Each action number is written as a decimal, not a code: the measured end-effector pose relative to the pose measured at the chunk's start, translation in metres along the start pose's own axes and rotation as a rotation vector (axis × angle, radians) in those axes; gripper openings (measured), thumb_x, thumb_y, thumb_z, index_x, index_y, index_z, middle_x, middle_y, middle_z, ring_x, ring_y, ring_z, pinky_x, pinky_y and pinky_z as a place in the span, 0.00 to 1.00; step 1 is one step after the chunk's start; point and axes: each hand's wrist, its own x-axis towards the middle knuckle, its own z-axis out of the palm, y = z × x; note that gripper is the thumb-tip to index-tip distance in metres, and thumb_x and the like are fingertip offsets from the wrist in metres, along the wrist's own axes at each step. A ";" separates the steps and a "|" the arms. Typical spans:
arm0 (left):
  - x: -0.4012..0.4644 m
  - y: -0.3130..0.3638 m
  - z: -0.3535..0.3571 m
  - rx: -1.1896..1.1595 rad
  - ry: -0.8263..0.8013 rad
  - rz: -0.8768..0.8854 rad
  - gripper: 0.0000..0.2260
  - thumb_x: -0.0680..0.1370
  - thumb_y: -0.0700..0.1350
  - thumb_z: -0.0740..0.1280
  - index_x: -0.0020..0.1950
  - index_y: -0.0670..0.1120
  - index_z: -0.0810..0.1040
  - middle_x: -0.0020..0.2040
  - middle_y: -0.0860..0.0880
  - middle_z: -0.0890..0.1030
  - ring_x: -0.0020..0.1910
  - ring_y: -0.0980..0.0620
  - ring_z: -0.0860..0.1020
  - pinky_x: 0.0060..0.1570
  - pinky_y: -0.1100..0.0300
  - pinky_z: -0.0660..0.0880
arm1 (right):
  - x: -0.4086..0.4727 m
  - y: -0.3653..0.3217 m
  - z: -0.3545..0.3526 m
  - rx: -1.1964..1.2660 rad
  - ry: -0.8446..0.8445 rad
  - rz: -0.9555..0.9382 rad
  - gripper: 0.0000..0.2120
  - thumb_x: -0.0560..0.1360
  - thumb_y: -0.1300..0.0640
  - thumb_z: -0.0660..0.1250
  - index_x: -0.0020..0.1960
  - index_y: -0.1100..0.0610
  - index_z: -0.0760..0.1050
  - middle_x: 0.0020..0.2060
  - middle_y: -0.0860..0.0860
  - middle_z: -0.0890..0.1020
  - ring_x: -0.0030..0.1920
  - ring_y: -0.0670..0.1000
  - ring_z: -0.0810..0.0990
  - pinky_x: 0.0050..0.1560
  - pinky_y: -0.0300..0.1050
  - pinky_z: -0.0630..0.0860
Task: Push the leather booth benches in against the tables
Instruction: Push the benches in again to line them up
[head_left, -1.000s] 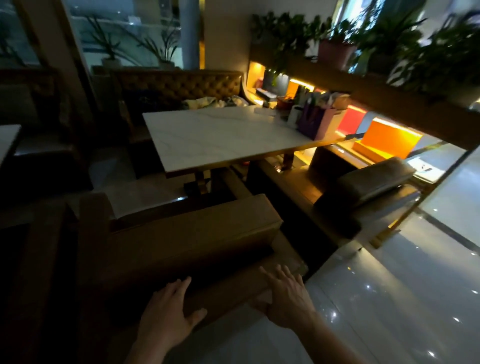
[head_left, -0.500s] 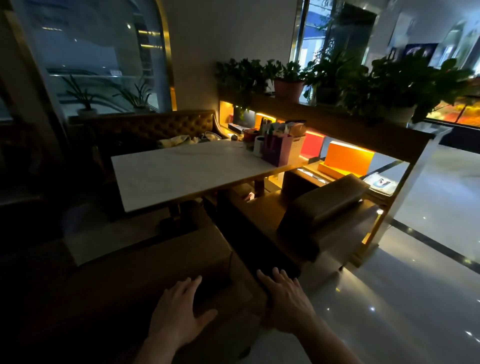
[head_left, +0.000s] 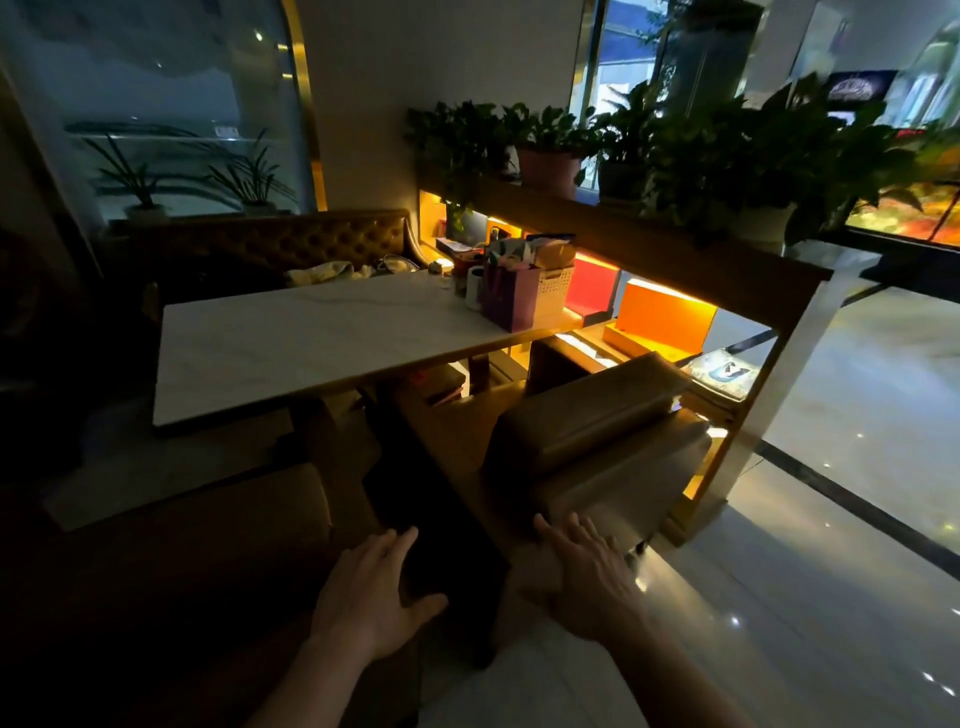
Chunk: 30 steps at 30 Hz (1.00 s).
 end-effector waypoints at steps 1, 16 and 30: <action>0.010 0.010 0.006 -0.004 -0.008 -0.001 0.43 0.70 0.73 0.62 0.78 0.60 0.48 0.80 0.53 0.53 0.78 0.49 0.52 0.75 0.46 0.55 | 0.007 0.014 0.000 -0.014 0.001 -0.001 0.44 0.72 0.28 0.62 0.80 0.41 0.46 0.81 0.54 0.51 0.80 0.57 0.49 0.77 0.58 0.51; 0.243 0.149 0.113 -0.156 -0.113 -0.033 0.44 0.69 0.73 0.63 0.79 0.60 0.49 0.80 0.53 0.54 0.77 0.48 0.54 0.75 0.48 0.56 | 0.196 0.239 -0.005 -0.076 -0.116 0.085 0.48 0.66 0.20 0.56 0.79 0.40 0.46 0.81 0.55 0.52 0.80 0.60 0.50 0.77 0.62 0.54; 0.379 0.270 0.204 -0.097 -0.120 -0.188 0.39 0.76 0.64 0.63 0.79 0.56 0.47 0.80 0.52 0.51 0.78 0.48 0.51 0.74 0.49 0.55 | 0.356 0.390 0.020 -0.086 -0.305 -0.068 0.44 0.71 0.25 0.58 0.80 0.41 0.46 0.81 0.57 0.52 0.80 0.59 0.47 0.76 0.63 0.52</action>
